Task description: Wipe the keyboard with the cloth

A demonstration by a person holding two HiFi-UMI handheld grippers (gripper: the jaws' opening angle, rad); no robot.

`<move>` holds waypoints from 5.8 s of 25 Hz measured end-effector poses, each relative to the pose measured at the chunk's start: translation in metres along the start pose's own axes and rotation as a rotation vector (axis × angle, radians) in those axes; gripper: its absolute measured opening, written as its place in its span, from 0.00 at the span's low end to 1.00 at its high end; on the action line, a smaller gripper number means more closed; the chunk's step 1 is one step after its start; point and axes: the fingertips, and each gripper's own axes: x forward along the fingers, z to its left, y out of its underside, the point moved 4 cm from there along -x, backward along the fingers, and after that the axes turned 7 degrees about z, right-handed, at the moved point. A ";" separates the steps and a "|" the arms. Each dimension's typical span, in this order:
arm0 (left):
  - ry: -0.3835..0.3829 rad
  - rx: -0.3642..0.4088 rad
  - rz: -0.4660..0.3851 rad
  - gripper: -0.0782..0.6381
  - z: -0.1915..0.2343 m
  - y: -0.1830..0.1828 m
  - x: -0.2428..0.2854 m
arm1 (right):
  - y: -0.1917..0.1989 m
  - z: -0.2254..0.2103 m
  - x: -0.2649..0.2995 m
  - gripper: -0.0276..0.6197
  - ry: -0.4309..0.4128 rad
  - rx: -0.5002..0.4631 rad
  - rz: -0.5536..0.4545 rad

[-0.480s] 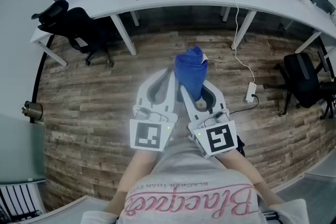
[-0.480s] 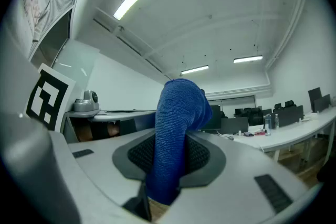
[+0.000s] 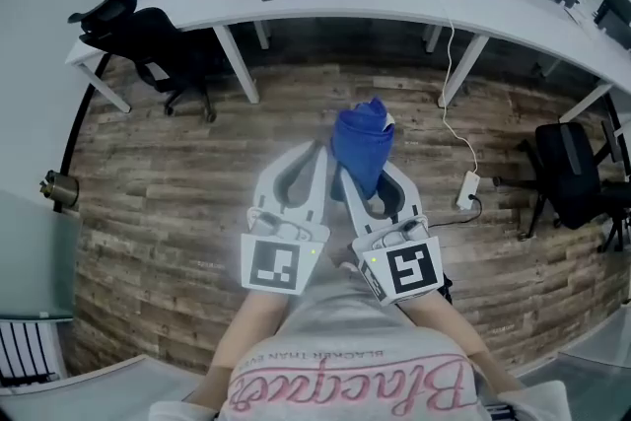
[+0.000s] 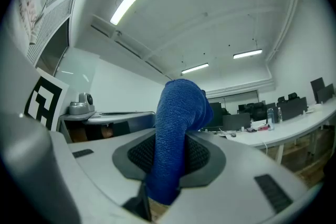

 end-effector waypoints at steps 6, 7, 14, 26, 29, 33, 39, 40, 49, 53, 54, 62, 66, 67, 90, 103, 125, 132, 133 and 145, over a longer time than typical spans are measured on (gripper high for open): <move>-0.025 0.003 0.026 0.12 -0.001 0.009 0.004 | 0.000 -0.004 0.006 0.20 -0.040 0.009 -0.022; -0.026 0.008 0.030 0.12 -0.001 0.010 0.007 | 0.001 -0.006 0.008 0.20 -0.040 0.010 -0.019; -0.040 -0.030 0.042 0.12 0.034 0.023 0.047 | 0.007 -0.027 0.051 0.20 -0.026 0.007 0.018; -0.032 -0.061 0.050 0.12 0.125 0.030 0.131 | 0.000 -0.052 0.168 0.20 -0.034 -0.020 0.054; -0.025 -0.070 0.051 0.12 0.151 0.030 0.151 | -0.004 -0.058 0.201 0.20 -0.024 -0.020 0.070; 0.008 -0.064 0.046 0.12 0.182 0.032 0.178 | -0.009 -0.074 0.242 0.20 -0.005 -0.004 0.084; 0.027 -0.046 0.055 0.12 0.231 0.035 0.213 | -0.012 -0.090 0.311 0.20 -0.025 0.021 0.111; 0.032 -0.051 0.056 0.12 0.239 0.037 0.218 | -0.013 -0.090 0.320 0.20 -0.027 0.021 0.110; 0.067 -0.095 0.074 0.12 0.274 0.055 0.250 | -0.009 -0.097 0.366 0.20 -0.023 0.029 0.122; 0.048 -0.102 0.085 0.12 0.290 0.065 0.260 | -0.005 -0.106 0.378 0.20 -0.008 0.052 0.137; 0.043 -0.110 0.089 0.12 0.293 0.067 0.263 | -0.004 -0.108 0.382 0.20 -0.006 0.057 0.139; 0.026 -0.112 0.101 0.12 0.306 0.076 0.304 | 0.004 -0.136 0.412 0.20 -0.022 0.062 0.145; 0.007 -0.119 0.113 0.12 0.315 0.081 0.333 | 0.006 -0.156 0.435 0.20 -0.043 0.067 0.152; 0.005 -0.117 0.119 0.12 0.317 0.082 0.341 | 0.007 -0.162 0.442 0.20 -0.050 0.069 0.154; -0.140 -0.147 0.149 0.12 0.393 0.088 0.561 | -0.009 -0.318 0.626 0.20 -0.208 0.068 0.187; -0.194 -0.169 0.203 0.12 0.429 0.112 0.620 | 0.002 -0.352 0.700 0.20 -0.282 0.087 0.242; -0.275 -0.225 0.320 0.12 0.582 0.178 0.640 | 0.046 -0.301 0.859 0.20 -0.409 0.101 0.451; -0.314 -0.288 0.390 0.12 0.619 0.221 0.637 | 0.079 -0.281 0.900 0.20 -0.437 0.133 0.537; -0.317 -0.291 0.397 0.12 0.623 0.226 0.638 | 0.083 -0.277 0.905 0.20 -0.449 0.136 0.541; -0.355 -0.315 0.485 0.12 0.662 0.278 0.643 | 0.138 -0.254 0.961 0.20 -0.442 0.306 0.626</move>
